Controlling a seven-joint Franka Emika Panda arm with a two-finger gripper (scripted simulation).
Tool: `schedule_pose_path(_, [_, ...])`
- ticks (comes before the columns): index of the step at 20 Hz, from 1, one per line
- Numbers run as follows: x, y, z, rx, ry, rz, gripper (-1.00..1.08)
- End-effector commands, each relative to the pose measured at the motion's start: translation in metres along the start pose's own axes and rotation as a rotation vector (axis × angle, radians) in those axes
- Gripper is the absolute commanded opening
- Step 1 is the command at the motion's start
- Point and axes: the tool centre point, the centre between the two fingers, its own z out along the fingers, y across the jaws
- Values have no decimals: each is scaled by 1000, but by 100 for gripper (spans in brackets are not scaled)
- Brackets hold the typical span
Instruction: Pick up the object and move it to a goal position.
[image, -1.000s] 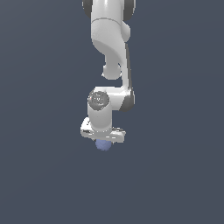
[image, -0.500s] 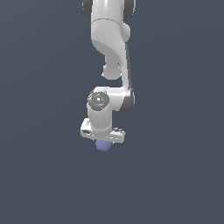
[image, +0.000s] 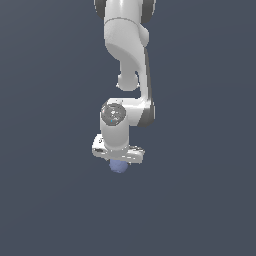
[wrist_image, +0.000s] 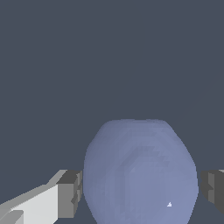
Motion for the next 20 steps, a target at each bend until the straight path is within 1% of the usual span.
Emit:
schedule_pose_path(1, [4, -5, -9, 0, -1, -1, -100])
schedule_pose_path(14, [39, -44, -88, -2, -18, -3, -100])
schedule_pose_path(20, [53, -57, -114, -2, -25, -3, -100])
